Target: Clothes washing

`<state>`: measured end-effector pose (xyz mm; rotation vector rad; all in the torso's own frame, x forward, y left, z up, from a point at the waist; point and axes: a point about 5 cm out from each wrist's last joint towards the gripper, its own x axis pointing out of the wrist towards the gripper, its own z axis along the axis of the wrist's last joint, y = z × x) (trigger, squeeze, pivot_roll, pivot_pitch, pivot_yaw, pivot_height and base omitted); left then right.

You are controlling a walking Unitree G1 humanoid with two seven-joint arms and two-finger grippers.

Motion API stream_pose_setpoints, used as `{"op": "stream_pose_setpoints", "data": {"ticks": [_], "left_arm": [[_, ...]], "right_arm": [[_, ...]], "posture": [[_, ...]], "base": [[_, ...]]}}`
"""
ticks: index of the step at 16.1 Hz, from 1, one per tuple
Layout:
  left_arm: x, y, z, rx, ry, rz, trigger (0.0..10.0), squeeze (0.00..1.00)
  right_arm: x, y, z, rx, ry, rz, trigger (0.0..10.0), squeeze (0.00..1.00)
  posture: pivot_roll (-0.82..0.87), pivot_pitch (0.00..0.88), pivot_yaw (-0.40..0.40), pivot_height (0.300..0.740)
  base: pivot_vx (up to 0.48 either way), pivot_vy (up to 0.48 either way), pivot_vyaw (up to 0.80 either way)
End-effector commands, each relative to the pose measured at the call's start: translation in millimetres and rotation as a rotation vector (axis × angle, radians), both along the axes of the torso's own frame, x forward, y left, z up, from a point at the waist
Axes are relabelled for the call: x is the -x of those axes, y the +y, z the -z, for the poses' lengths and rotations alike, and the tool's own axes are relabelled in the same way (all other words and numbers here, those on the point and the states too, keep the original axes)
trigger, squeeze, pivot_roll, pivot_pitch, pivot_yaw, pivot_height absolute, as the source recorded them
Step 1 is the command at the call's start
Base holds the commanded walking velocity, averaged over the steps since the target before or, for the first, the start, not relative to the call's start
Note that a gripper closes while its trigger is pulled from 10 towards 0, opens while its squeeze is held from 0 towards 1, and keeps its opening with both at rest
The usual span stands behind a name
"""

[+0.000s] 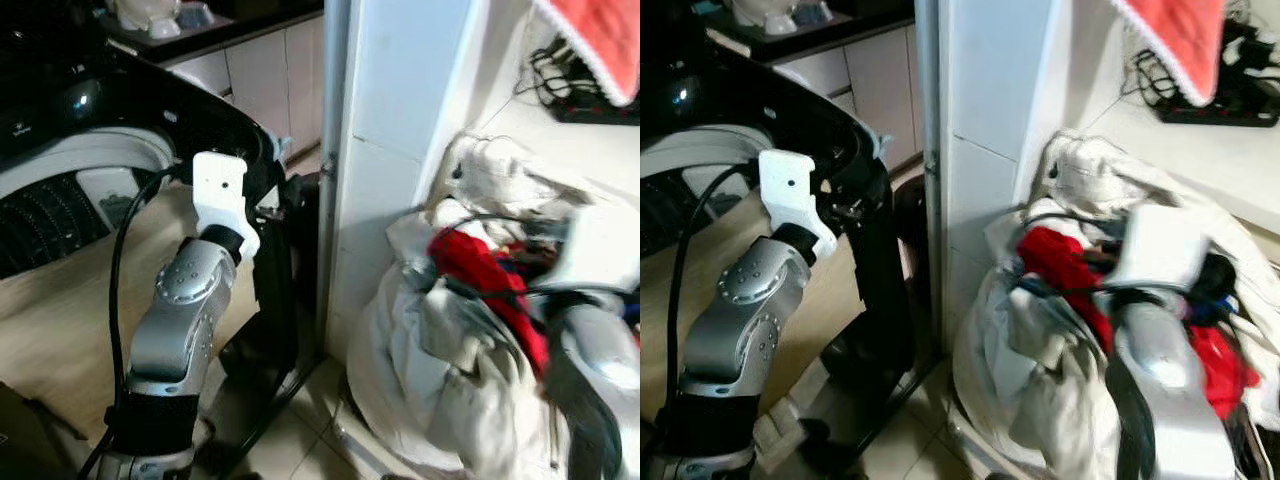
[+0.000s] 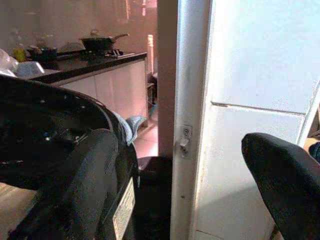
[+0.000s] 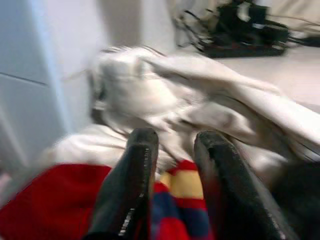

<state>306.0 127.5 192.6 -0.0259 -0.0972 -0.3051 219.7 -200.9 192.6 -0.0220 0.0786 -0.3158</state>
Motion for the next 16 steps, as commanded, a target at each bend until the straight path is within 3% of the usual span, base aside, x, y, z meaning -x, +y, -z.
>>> {"op": "stream_pose_setpoints", "data": {"ticks": [1, 3, 6, 9, 10, 11, 12, 15, 16], "left_arm": [[-0.3, -1.7, -2, 0.031, -0.005, 0.053, 10.0, 0.00], [8.7, -9.7, -6, 0.054, -0.028, 0.248, 10.0, 0.00], [18.4, -16.1, -4, -0.016, -0.029, 0.426, 10.0, 0.00], [29.1, -21.7, -3, -0.035, -0.005, 0.606, 10.0, 0.00], [35.0, -23.2, -1, -0.042, 0.019, 0.695, 10.0, 0.00], [37.3, -23.8, -1, -0.043, 0.028, 0.729, 10.0, 0.00], [42.6, -23.7, 2, -0.067, 0.055, 0.802, 10.0, 0.00], [47.1, -20.5, 3, -0.099, 0.087, 0.867, 10.0, 0.00], [47.8, -19.7, 3, -0.097, 0.091, 0.878, 10.0, 0.00]], "right_arm": [[11.0, -7.9, 0, 0.014, -0.018, 0.059, 10.0, 1.00], [30.5, -20.3, 7, 0.007, -0.028, 0.148, 10.0, 1.00], [43.9, -40.2, 18, -0.009, 0.035, 0.247, 10.0, 1.00], [39.6, -51.4, 24, -0.057, 0.068, 0.158, 10.0, 1.00], [33.8, -50.2, 27, -0.097, 0.097, 0.035, 10.0, 1.00], [32.3, -50.3, 28, -0.102, 0.117, -0.010, 10.0, 1.00], [32.4, -52.8, 34, -0.116, 0.201, -0.076, 10.0, 1.00], [34.7, -59.5, 38, -0.094, 0.309, -0.091, 10.0, 1.00], [35.0, -63.4, 38, -0.076, 0.331, -0.045, 10.0, 1.00]], "posture": [[-0.22, 0.011, 0.014, 0.740], [-0.22, 0.013, 0.017, 0.740], [-0.23, 0.018, 0.024, 0.740], [-0.23, 0.018, 0.032, 0.740], [-0.23, 0.018, 0.032, 0.740], [-0.23, 0.017, 0.036, 0.740], [-0.23, 0.016, 0.036, 0.740], [-0.22, 0.016, 0.031, 0.740], [-0.22, 0.017, 0.029, 0.740]], "base": [[0.000, 0.000, 0.00], [0.000, 0.000, 0.00], [0.000, 0.000, 0.00], [0.000, 0.000, 0.00], [0.000, 0.000, 0.00], [0.000, 0.000, 0.00], [0.000, 0.000, 0.00], [0.000, 0.000, 0.00], [0.000, 0.000, 0.00]]}}
